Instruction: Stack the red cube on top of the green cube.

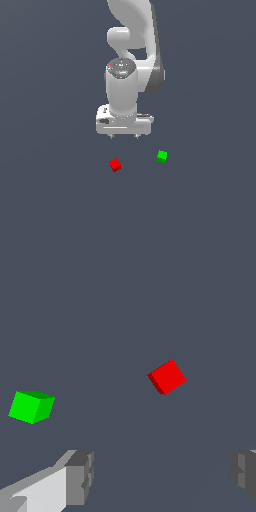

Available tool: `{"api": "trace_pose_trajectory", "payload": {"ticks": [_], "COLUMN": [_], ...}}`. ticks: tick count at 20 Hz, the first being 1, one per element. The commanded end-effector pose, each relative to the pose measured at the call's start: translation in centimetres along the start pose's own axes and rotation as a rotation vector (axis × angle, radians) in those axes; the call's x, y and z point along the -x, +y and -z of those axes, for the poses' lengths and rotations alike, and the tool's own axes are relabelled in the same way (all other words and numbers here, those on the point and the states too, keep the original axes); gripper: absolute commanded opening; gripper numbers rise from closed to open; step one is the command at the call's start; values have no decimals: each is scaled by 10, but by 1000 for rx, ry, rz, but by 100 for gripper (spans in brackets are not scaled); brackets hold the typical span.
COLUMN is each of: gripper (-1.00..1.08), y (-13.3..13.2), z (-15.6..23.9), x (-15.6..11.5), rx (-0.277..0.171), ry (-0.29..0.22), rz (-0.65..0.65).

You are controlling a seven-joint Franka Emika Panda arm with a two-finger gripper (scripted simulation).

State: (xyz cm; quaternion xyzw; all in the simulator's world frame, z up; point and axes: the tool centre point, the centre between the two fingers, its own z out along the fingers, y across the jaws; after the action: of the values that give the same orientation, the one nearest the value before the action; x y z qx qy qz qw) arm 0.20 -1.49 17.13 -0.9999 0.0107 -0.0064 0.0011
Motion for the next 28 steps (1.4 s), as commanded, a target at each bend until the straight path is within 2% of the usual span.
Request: {"api": "trace_pose_trajectory", "payload": {"ticks": [1, 14, 28], "gripper": [100, 100, 100], "y": [0, 10, 35], "z": [0, -17, -72], "x": [0, -7, -37], "rx": [0, -1, -3], "ry": [0, -2, -9], "rz": [0, 99, 410]}}
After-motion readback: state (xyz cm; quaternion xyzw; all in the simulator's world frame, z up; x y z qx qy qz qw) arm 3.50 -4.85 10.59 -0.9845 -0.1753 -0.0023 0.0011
